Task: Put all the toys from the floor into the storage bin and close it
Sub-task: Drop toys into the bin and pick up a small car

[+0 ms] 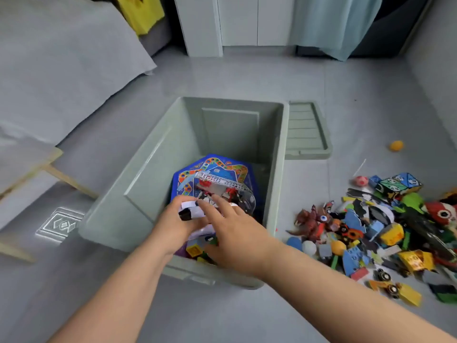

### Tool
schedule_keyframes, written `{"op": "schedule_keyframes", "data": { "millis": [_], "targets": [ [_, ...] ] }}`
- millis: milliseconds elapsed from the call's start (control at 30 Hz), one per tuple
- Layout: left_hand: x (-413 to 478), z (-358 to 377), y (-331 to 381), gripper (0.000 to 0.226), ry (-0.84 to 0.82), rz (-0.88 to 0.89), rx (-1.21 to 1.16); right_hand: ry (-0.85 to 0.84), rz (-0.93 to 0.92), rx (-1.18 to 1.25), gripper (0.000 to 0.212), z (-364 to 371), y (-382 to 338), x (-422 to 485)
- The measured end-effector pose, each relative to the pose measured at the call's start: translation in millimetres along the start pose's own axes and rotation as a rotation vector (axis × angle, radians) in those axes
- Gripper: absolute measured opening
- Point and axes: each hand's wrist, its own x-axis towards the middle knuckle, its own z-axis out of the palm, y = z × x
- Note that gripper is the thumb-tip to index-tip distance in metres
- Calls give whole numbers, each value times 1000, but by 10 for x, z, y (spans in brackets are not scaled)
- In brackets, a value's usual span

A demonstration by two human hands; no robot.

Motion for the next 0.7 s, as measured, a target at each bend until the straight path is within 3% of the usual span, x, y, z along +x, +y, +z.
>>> {"op": "schedule_keyframes", "data": {
  "millis": [100, 167, 267, 367, 433, 533, 600, 700],
  "targets": [
    [136, -64, -47, 34, -168, -45, 66, -170, 99, -40, 66, 156, 44, 350],
    [236, -114, -163, 28, -200, -83, 253, -228, 155, 24, 62, 262, 113, 435],
    [348, -110, -313, 35, -174, -95, 601, -326, 211, 64, 56, 362, 134, 438],
    [269, -59, -192, 42, -18, 19, 814, -230, 195, 137, 46, 311, 92, 310],
    [125, 2, -27, 40, 11, 210, 602, -57, 151, 200, 44, 177, 78, 84],
    [-225, 276, 236, 43, -86, 449, 278, 168, 105, 281, 41, -99, 159, -512],
    [-452, 567, 373, 34, -180, 553, 117, 206, 167, 268, 33, -231, 305, -1022],
    [-735, 1029, 484, 32, -329, 596, -55, 154, 445, 245, 28, -292, 558, -1841]
  ]
}}
